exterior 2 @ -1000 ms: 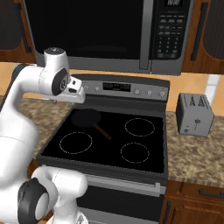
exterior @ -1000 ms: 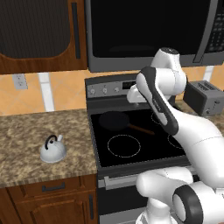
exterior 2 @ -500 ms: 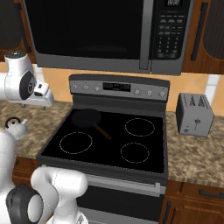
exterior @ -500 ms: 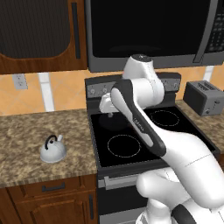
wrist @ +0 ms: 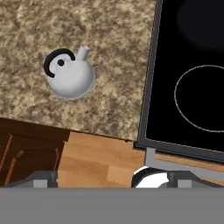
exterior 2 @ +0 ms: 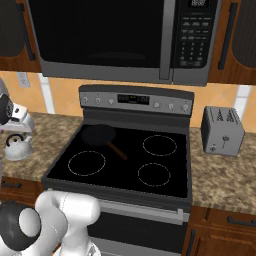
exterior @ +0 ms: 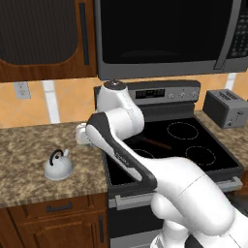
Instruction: Pick the kettle from the counter and place it on a stove burner. Then turn the burner on.
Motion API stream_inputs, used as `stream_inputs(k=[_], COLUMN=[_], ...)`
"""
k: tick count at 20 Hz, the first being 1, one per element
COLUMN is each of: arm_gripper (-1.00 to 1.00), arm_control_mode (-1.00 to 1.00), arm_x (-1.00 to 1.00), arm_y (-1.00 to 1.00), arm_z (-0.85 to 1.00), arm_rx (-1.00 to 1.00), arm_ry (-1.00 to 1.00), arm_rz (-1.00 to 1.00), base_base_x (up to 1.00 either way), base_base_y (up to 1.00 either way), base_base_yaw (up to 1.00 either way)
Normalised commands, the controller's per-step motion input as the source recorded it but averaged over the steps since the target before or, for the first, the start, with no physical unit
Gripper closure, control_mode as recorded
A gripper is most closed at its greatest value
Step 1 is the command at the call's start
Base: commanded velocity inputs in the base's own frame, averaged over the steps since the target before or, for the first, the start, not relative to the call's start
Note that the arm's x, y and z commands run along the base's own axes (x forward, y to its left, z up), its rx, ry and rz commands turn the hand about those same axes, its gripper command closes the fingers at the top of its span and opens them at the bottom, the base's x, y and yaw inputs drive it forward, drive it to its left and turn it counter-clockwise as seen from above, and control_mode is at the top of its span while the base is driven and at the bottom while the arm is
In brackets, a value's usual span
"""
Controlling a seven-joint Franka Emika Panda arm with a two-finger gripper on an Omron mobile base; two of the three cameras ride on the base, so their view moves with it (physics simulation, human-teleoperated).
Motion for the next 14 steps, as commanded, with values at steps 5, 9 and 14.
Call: stream_inputs(k=[5, 9, 14], arm_gripper=[-1.0, -1.0, -1.0], arm_control_mode=[-1.0, -1.0, -1.0], arm_x=[0.55, 0.56, 0.41], arm_y=[1.0, 0.92, 0.75], arm_z=[-0.34, -0.19, -0.22], arm_rx=[-0.22, -0.18, 0.01], arm_ry=[0.17, 0.09, 0.0], arm_rz=[-0.06, -0.18, -0.16], base_base_x=[0.0, 0.0, 0.0], base_base_y=[0.0, 0.0, 0.0], base_base_yaw=[0.0, 0.0, 0.0])
